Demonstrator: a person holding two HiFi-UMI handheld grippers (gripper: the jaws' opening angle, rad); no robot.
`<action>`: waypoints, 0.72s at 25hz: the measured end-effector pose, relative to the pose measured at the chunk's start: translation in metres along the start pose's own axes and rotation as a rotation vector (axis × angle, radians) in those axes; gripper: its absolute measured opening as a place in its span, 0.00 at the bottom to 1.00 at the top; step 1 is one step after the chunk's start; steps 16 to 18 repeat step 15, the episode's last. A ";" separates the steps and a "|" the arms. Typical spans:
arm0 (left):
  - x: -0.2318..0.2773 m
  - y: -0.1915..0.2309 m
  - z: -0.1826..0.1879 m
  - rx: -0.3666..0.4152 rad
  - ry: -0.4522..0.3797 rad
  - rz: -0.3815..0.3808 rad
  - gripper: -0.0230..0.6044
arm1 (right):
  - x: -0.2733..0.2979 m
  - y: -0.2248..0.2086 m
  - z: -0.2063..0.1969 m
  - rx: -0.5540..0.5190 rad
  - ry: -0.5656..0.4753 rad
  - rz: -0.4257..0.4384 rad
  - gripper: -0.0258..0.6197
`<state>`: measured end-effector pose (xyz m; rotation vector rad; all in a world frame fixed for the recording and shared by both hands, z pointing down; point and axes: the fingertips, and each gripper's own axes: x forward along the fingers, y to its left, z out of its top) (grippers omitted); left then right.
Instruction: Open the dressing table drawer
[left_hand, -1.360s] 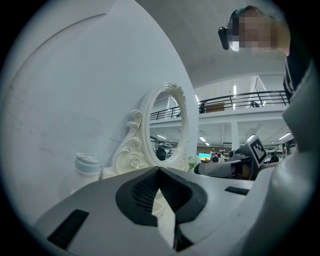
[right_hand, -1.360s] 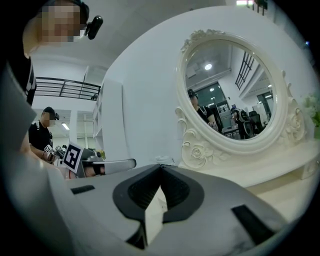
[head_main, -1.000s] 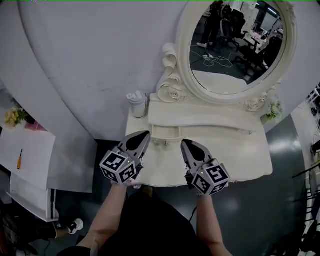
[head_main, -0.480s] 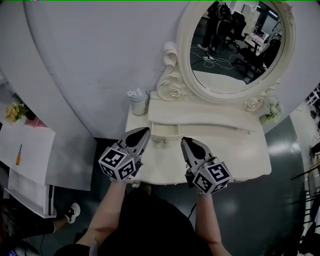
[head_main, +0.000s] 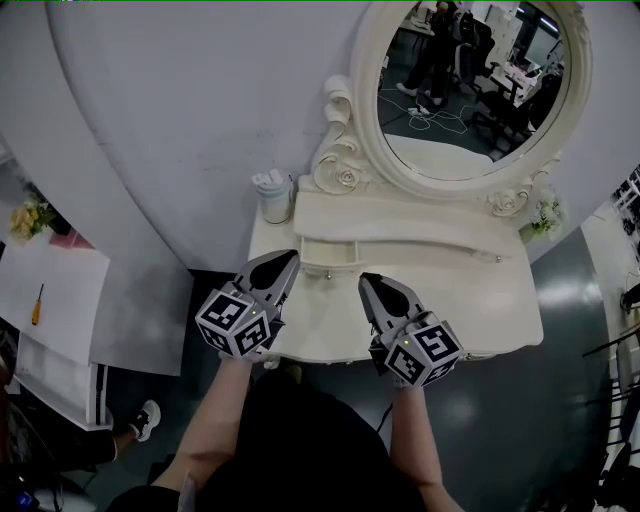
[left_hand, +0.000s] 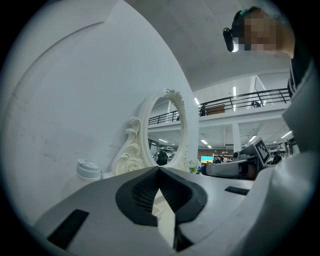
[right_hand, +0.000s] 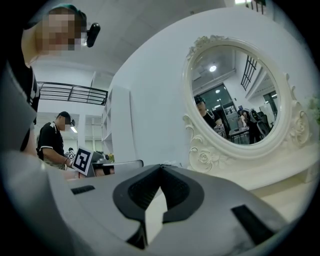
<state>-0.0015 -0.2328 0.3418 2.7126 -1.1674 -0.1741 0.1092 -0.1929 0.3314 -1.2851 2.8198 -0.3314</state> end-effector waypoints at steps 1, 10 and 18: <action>0.000 -0.001 0.000 0.000 0.000 0.001 0.05 | -0.001 0.000 0.000 0.001 0.001 0.002 0.04; 0.000 -0.005 -0.004 0.003 0.003 0.018 0.05 | -0.007 -0.002 -0.003 0.019 0.000 0.027 0.04; 0.000 -0.004 -0.006 -0.003 0.005 0.030 0.05 | -0.007 -0.002 -0.005 0.020 0.003 0.042 0.04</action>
